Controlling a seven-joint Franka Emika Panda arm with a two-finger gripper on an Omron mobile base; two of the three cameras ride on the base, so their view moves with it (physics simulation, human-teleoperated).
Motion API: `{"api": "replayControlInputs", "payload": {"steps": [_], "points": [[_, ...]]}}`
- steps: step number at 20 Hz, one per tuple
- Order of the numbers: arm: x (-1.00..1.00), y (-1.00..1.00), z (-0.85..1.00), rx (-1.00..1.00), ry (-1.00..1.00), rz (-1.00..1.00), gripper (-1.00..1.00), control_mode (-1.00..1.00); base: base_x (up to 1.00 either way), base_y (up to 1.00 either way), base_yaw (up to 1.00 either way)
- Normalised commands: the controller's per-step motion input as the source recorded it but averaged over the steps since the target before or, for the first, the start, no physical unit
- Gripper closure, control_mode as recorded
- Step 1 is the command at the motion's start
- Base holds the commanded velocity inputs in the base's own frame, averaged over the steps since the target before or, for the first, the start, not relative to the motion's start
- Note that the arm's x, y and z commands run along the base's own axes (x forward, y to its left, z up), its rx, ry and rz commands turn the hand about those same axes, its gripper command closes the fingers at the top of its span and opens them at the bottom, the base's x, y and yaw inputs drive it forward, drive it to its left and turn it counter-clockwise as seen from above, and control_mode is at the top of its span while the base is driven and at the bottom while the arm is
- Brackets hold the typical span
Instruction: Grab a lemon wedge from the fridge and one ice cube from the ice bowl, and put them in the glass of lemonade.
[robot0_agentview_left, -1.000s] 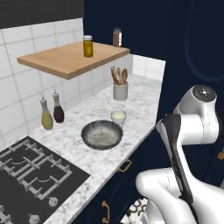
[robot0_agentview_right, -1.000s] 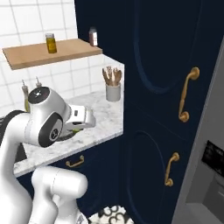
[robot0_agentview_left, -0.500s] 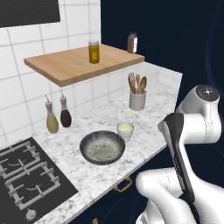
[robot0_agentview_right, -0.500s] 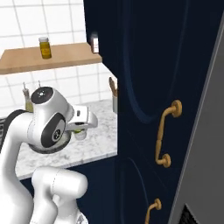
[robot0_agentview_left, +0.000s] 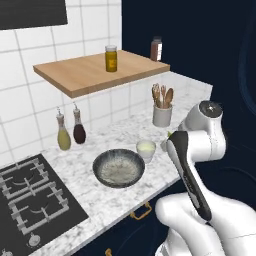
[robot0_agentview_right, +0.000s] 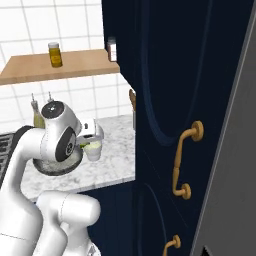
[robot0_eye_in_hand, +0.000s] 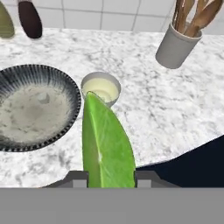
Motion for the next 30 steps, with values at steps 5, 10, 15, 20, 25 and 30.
{"api": "replayControlInputs", "payload": {"steps": [5, 10, 15, 20, 25, 30], "points": [[1.0, 0.78, -0.47, 0.0, 0.12, 0.07, 1.0, -1.0, 0.0, 0.0, 0.0], [0.92, 0.13, -0.26, 0.0, 0.16, 0.02, 1.0, -1.0, 0.0, 0.0, 0.0], [0.77, 0.0, -0.14, 0.0, 0.17, 0.0, 1.0, -1.0, 0.0, 0.0, 0.0], [0.07, 0.0, -0.21, -0.01, 0.1, 0.0, 1.0, -1.0, 0.0, 0.0, 0.0], [0.0, 0.0, -0.39, -0.06, 0.17, 0.0, 1.0, -1.0, 0.0, 0.0, 0.0], [0.03, 0.0, -0.12, 0.0, 0.07, 0.0, 1.0, -1.0, 0.0, 0.0, 0.0]]}}
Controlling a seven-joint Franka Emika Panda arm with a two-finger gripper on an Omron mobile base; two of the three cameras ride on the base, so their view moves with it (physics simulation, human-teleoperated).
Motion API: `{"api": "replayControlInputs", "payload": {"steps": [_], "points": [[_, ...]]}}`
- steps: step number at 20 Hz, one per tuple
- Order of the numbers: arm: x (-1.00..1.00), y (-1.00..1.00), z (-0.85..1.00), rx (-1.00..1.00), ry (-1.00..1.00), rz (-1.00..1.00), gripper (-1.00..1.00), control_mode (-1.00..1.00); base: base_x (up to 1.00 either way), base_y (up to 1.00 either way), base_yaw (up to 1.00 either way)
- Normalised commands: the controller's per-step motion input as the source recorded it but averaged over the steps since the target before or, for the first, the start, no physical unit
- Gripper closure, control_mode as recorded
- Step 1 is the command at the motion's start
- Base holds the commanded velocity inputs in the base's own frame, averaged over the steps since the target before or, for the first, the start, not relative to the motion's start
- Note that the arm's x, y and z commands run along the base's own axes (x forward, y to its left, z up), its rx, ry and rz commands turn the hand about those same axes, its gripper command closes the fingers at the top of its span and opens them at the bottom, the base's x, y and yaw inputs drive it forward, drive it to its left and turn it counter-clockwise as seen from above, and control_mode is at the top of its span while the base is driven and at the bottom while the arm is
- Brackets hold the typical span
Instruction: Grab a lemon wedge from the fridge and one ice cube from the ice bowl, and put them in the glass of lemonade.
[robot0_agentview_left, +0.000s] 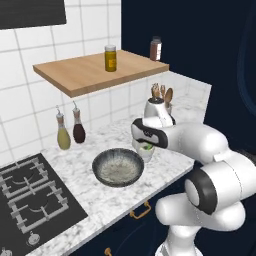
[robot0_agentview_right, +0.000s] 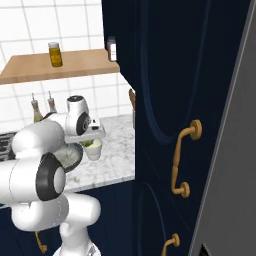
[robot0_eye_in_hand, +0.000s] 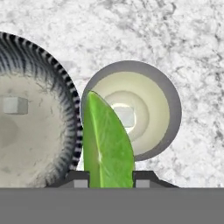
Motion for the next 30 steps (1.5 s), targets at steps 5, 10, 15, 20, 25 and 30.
{"api": "replayControlInputs", "payload": {"steps": [5, 10, 15, 20, 25, 30], "points": [[0.46, -0.01, -0.05, 0.0, 0.0, 0.0, 1.0, -1.0, 0.0, 0.0, 0.0], [0.03, 0.0, -0.17, 0.0, 0.0, 0.01, -1.0, -1.0, 0.0, 0.0, 0.0], [0.01, 0.0, 0.29, 0.0, -0.09, 0.0, -1.0, -1.0, 0.0, 0.0, 0.0], [-0.08, -0.07, 0.68, 0.01, -0.34, 0.0, -1.0, -1.0, 0.0, 0.0, 0.0], [-0.98, -0.27, 0.68, 0.05, -0.76, 0.0, -1.0, -1.0, 0.0, 0.0, 0.0], [-1.0, -0.26, 0.87, 0.06, -0.85, 0.0, -1.0, -1.0, 0.0, 0.0, 0.0]]}}
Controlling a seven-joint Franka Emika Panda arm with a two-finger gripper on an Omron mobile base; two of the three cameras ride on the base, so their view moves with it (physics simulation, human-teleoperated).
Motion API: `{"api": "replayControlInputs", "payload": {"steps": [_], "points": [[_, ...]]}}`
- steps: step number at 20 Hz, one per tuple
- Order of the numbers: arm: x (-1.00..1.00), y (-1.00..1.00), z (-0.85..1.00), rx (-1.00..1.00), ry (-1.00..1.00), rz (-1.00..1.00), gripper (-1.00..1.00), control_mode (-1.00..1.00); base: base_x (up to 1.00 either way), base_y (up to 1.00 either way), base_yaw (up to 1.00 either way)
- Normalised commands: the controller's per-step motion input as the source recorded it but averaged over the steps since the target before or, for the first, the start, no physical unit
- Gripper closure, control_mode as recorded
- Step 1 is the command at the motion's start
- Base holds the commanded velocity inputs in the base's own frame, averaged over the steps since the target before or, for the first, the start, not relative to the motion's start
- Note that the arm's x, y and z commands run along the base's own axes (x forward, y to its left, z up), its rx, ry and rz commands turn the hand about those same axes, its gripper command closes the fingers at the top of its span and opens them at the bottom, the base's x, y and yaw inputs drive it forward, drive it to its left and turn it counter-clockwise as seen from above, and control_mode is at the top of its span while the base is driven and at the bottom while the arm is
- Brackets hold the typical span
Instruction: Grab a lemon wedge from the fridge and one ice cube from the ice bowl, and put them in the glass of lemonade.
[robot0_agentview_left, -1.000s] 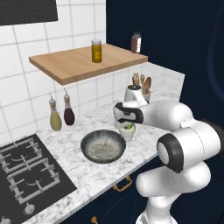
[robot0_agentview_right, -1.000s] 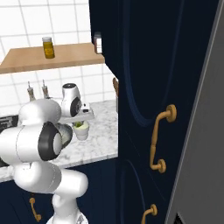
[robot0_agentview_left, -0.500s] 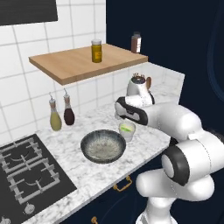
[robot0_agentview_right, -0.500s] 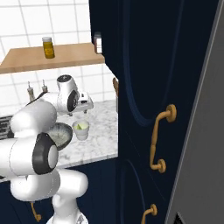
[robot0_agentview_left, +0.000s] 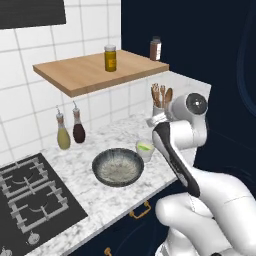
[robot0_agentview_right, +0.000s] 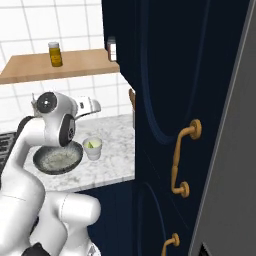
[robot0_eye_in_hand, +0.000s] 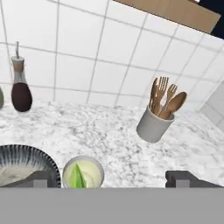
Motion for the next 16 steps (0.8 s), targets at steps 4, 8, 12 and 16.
{"api": "replayControlInputs", "payload": {"steps": [4, 8, 12, 16], "points": [[-1.0, -0.13, 1.0, 0.05, -0.75, 0.0, -1.0, -1.0, 0.0, 0.0, 0.0], [-0.31, -0.08, 0.25, 0.02, -0.2, -0.04, -1.0, -1.0, 0.0, 0.0, 0.0], [-0.38, 0.1, 0.11, 0.0, -0.22, 0.0, -1.0, -1.0, 0.0, 0.0, 0.0], [-0.97, 0.04, 0.09, -0.03, -0.59, -0.03, -1.0, -1.0, 0.0, 0.0, 0.0]]}}
